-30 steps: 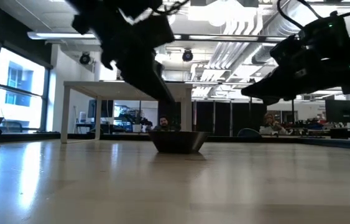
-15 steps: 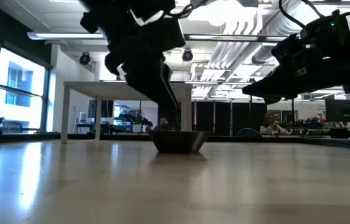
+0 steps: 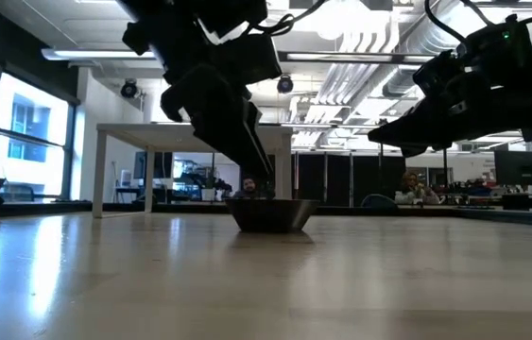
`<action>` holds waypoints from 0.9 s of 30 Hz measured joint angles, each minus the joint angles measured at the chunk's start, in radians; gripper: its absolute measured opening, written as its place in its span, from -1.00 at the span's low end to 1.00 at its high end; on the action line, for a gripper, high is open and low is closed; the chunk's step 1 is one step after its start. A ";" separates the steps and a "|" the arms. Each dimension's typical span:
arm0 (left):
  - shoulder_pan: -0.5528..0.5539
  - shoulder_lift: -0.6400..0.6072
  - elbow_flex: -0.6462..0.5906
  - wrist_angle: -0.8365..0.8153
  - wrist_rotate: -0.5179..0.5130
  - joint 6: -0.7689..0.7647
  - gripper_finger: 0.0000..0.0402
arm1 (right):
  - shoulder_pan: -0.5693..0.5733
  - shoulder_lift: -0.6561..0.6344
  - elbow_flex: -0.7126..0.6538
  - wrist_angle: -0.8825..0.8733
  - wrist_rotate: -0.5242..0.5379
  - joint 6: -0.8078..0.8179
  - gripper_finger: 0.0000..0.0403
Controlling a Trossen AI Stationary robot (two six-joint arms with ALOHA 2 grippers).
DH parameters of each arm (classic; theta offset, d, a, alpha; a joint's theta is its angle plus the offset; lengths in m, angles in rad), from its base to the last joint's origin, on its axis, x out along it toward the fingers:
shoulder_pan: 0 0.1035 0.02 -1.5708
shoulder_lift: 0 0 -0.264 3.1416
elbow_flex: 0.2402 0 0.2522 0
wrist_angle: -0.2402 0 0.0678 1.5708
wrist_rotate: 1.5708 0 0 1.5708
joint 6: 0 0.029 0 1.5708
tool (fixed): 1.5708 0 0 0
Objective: Pick & Place Mini shaped plates
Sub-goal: Stack the black distorted square plate on top of the black distorted square plates on the shelf
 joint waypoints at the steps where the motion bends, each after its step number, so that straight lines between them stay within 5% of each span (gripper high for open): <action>1: 0.000 0.000 0.000 0.000 0.000 0.000 -0.38 | 0.000 0.000 0.000 0.000 0.001 0.000 -0.98; 27: 0.000 0.000 0.000 0.032 0.012 -0.050 -0.38 | 0.000 0.000 0.000 0.000 0.003 0.000 -0.99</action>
